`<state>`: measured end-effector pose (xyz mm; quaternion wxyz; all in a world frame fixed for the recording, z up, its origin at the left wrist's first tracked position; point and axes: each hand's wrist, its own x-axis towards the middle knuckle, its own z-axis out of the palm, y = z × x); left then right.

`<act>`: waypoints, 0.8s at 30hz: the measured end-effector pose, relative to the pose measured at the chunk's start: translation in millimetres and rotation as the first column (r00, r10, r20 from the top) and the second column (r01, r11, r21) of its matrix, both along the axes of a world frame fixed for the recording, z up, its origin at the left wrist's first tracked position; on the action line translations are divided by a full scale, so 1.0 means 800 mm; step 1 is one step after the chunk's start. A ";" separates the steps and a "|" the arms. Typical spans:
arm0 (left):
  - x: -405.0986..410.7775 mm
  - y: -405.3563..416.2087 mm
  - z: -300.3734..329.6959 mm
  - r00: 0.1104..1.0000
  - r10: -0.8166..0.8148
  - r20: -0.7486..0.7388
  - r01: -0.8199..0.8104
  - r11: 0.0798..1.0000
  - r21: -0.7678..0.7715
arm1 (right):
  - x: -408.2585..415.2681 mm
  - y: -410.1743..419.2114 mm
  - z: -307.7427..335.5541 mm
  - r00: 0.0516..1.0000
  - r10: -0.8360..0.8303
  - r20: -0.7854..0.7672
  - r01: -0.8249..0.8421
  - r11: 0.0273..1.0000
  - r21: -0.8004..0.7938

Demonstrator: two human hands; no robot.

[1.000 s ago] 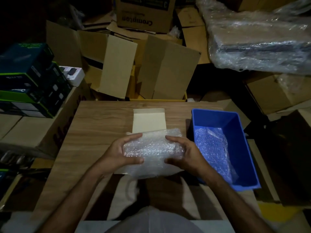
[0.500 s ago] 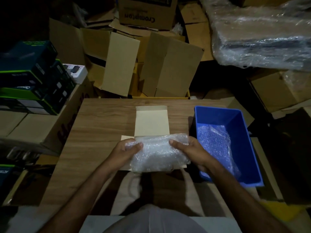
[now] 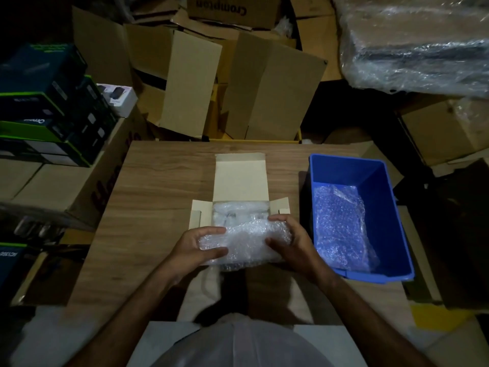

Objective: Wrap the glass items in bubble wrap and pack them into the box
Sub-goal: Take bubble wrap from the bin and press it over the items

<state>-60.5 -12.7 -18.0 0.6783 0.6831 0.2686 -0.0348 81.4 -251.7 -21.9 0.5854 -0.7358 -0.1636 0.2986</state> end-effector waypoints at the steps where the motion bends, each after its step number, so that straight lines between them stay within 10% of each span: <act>1: -0.001 -0.001 -0.002 1.000 -0.004 0.007 0.003 0.999 0.045 | 0.001 -0.001 -0.004 0.998 0.027 0.058 -0.026 1.000 -0.017; 24: 0.048 0.013 -0.027 0.981 -0.108 -0.164 0.194 0.637 0.746 | 0.011 0.027 -0.030 0.879 0.212 0.427 -0.010 0.904 -0.427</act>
